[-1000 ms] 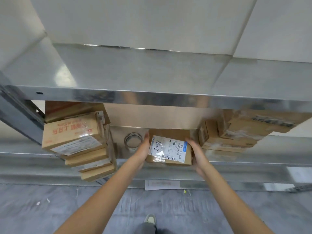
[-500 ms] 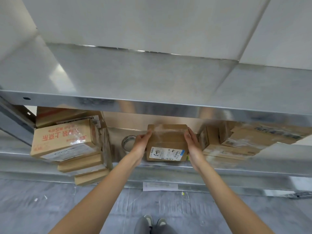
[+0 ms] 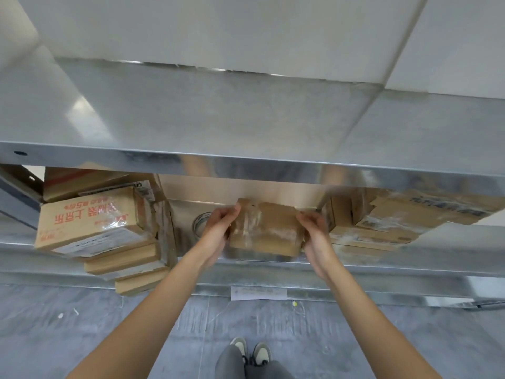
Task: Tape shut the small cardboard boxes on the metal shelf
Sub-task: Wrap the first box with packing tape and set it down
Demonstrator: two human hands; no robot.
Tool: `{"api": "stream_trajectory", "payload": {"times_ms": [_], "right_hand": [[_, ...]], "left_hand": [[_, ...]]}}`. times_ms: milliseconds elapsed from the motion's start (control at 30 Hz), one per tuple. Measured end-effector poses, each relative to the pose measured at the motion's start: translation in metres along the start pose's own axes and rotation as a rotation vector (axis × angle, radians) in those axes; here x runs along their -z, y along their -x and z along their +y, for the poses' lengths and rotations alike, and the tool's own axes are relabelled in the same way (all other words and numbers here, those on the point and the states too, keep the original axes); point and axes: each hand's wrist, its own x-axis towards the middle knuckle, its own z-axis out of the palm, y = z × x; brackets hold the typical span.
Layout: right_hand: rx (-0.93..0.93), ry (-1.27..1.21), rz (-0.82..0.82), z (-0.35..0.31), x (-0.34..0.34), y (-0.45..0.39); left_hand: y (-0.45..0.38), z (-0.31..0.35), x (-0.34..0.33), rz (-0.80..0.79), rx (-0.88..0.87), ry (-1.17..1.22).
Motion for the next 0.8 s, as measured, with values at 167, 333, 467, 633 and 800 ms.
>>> {"api": "stream_trajectory", "payload": {"times_ms": [167,333,467,633,800], "right_hand": [[0.143,0.334,0.076,0.022,0.003,0.009],[0.144,0.439,0.02,0.037,0.012,0.011],[0.141,0.479,0.012,0.037,0.011,0.012],[0.15,0.467,0.029,0.038,0.008,0.016],[0.143,0.447,0.061,0.045,0.008,0.021]], "left_hand": [[0.006,-0.021,-0.004,0.055,0.039,-0.15],[0.006,-0.047,0.0,0.093,0.022,-0.211],[0.002,-0.047,0.002,0.089,0.015,-0.242],[-0.003,-0.05,0.004,0.097,-0.034,-0.39],[-0.001,-0.052,0.004,0.144,-0.134,-0.477]]}}
